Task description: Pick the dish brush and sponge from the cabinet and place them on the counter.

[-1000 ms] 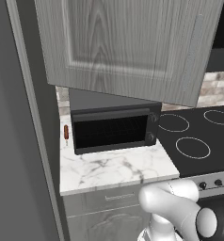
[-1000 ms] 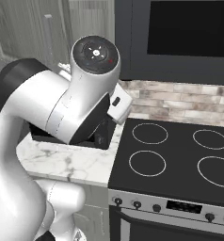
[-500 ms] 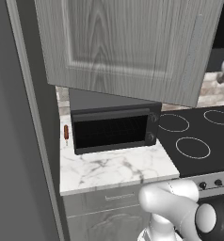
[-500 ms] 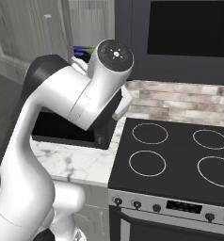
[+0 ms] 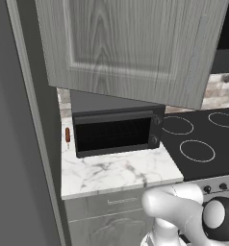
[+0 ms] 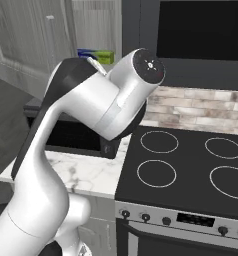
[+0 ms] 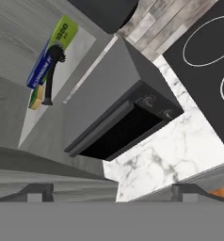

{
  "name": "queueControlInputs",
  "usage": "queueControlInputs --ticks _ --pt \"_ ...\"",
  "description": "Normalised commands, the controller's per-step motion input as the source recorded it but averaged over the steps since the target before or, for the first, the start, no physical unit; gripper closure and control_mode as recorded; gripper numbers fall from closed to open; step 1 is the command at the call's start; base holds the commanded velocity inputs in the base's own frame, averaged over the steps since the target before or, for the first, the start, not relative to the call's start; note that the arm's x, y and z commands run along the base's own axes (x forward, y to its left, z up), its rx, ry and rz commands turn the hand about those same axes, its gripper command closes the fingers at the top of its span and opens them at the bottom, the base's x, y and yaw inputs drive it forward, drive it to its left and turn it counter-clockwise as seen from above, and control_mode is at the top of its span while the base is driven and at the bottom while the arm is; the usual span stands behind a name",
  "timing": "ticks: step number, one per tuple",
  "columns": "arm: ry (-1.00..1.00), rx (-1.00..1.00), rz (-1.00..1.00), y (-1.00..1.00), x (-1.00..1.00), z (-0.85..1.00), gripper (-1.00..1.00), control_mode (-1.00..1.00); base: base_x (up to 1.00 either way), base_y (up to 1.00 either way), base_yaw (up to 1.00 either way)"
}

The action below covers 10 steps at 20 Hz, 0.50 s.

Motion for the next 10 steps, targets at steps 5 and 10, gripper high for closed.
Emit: queueControlInputs --ticks 5,10 --pt "-0.03 0.05 0.00 0.06 0.13 0.00 -1.00 -1.00 0.00 0.00 0.00" --pt "0.00 0.05 0.00 0.13 0.12 0.00 -1.00 -1.00 0.00 0.00 0.00"
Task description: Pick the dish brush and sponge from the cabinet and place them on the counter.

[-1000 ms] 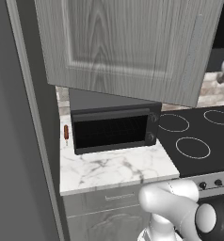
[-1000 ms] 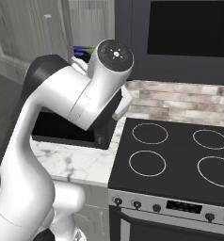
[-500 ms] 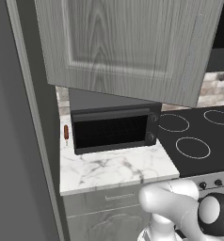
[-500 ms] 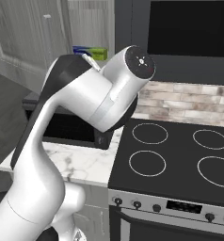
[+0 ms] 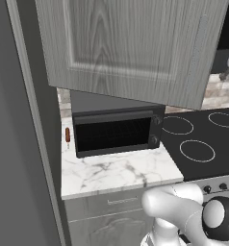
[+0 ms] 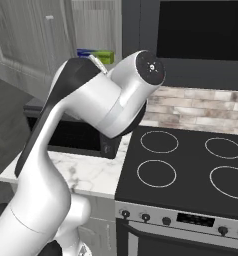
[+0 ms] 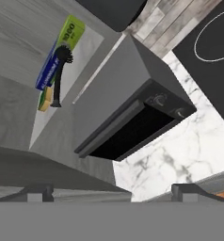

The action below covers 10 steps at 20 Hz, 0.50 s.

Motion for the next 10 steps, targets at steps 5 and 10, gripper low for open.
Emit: queueControlInputs --ticks 5,10 --pt "0.00 0.06 0.00 0.11 0.21 0.03 -1.00 -1.00 0.00 0.00 0.00" --pt "0.00 0.05 0.00 0.12 0.11 0.09 -1.00 -1.00 0.00 0.00 0.00"
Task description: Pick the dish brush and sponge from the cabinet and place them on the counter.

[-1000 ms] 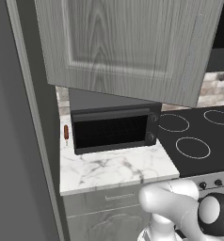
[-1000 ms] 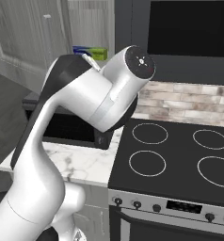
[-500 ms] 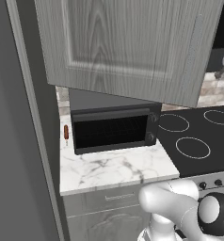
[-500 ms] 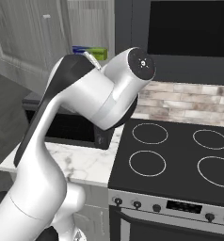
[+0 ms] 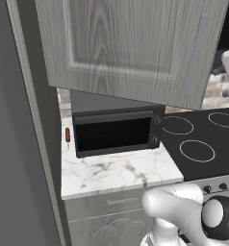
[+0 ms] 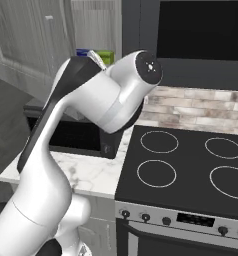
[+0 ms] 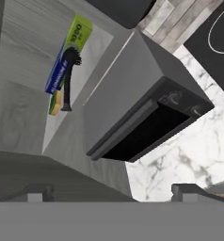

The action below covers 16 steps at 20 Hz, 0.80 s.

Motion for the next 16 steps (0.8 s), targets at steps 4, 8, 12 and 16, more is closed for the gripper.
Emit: queueControlInputs --ticks 4,8,12,16 --pt "0.00 0.05 0.00 0.16 0.12 0.13 -1.00 -1.00 0.00 0.00 0.00" --pt "0.00 0.05 0.00 0.21 0.20 0.03 -1.00 -1.00 0.00 0.00 0.00" --pt "0.00 0.03 0.00 0.25 0.17 0.00 -1.00 -1.00 0.00 0.00 0.00" --pt "0.04 0.03 0.00 0.26 0.17 0.00 -1.00 -1.00 0.00 0.00 0.00"
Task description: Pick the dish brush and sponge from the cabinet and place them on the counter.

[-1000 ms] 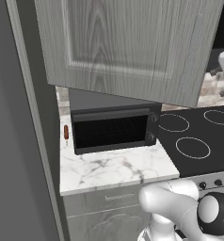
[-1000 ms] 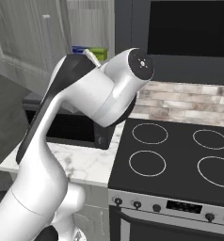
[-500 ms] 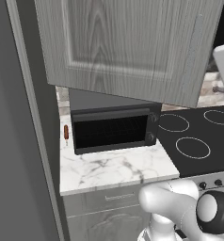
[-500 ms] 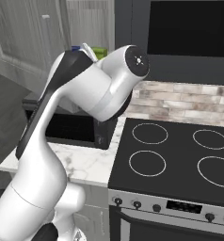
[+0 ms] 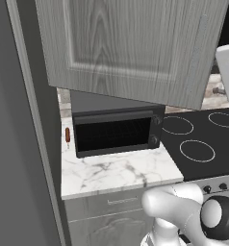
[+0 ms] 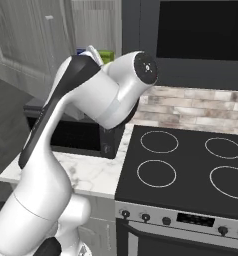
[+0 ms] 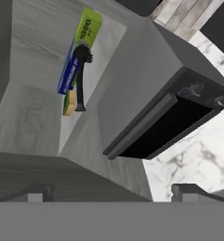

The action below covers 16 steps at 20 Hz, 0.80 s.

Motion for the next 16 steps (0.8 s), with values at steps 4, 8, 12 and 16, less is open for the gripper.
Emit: queueControlInputs --ticks 4,8,12,16 --pt "0.07 0.02 0.00 0.19 0.16 0.00 -1.00 -1.00 0.00 0.00 0.00" --pt "0.12 0.04 0.01 0.23 0.08 0.00 -1.00 -1.00 0.00 0.00 0.00" --pt "0.14 0.07 0.06 0.31 -0.01 0.00 -1.00 -1.00 0.00 0.00 0.00" --pt "0.11 0.07 0.08 0.36 -0.16 0.00 -1.00 -1.00 0.00 0.00 0.00"
